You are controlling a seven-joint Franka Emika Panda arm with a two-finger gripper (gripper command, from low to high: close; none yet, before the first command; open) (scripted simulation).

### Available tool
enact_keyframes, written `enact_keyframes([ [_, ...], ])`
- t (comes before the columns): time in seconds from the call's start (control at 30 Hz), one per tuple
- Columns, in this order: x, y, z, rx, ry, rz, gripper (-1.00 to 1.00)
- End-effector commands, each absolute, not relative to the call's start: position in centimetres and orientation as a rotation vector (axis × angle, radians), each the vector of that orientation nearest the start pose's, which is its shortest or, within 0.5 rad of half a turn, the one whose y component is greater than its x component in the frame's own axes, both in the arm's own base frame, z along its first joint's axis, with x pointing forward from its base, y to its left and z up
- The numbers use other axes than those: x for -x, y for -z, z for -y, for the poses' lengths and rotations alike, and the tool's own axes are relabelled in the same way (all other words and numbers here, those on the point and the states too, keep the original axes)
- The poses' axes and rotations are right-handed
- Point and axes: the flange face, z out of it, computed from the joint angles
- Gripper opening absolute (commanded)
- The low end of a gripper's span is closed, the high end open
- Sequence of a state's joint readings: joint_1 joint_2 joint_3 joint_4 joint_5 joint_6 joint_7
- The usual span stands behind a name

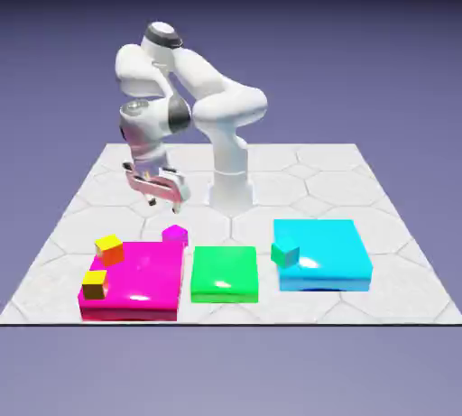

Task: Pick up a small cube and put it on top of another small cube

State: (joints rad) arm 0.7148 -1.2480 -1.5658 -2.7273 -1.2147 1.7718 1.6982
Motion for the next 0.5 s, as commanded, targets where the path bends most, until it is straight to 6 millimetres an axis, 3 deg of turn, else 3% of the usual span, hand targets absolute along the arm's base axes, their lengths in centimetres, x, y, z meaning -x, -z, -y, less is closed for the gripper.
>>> enact_keyframes([
  [0.0,-27.4,-20.8,19.2,2.291,-0.394,-2.088,0.0],
  [0.03,-27.1,-19.6,19.0,2.298,-0.436,-2.107,0.0],
  [0.1,-27.0,-19.3,18.9,2.3,-0.445,-2.111,0.0],
  [0.33,-25.9,-12.5,18.0,2.299,-0.446,-2.111,0.0],
  [0.37,-25.9,-12.5,18.0,2.299,-0.446,-2.111,-1.0],
  [0.4,-25.9,-12.5,18.0,2.299,-0.446,-2.111,-1.0],
  [0.47,-26.4,-14.6,18.5,2.297,-0.445,-2.114,-1.0],
])
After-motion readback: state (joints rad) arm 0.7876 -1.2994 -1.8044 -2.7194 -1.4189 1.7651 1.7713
